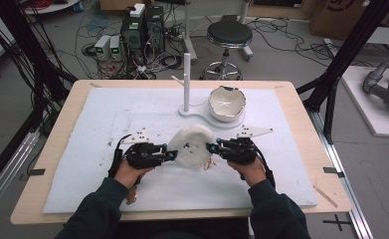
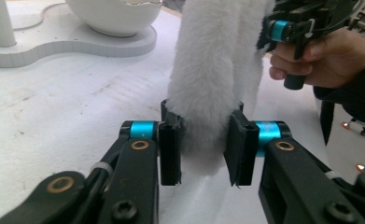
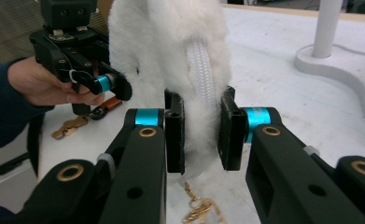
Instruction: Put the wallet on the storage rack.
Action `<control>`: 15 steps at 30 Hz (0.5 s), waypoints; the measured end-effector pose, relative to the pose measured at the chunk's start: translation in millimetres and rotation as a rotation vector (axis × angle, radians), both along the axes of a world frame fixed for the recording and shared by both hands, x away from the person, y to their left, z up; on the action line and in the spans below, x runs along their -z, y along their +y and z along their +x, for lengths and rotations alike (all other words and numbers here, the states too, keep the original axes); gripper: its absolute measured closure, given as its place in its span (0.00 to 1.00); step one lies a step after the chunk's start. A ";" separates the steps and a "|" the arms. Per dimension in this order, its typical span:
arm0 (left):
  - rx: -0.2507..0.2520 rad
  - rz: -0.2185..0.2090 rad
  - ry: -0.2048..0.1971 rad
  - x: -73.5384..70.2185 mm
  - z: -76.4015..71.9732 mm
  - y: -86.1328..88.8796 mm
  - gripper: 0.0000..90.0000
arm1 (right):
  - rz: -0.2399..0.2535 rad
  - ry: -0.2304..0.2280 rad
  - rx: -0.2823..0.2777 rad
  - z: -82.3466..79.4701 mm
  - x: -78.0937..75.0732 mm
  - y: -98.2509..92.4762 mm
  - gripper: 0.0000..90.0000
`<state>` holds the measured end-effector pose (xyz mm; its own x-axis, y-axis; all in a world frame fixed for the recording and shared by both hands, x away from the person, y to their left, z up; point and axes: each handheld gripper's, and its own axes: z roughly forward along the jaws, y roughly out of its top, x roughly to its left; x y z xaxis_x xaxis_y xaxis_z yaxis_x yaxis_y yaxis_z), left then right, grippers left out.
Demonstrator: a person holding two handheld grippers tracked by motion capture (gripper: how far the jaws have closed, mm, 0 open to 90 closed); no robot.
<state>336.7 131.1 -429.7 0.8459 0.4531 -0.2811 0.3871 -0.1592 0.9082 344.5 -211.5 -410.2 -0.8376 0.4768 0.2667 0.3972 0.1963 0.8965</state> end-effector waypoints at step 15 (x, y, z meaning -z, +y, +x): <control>-0.221 -0.007 -0.056 -5.7 8.7 41.6 0.39 | -0.066 -0.132 0.087 0.4 -21.1 -17.8 0.85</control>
<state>345.4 172.7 -424.0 0.7407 0.6274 -0.2404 0.3610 -0.0699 0.9299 345.0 -229.3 -389.1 -0.8182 0.5616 0.1230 0.2952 0.2268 0.9281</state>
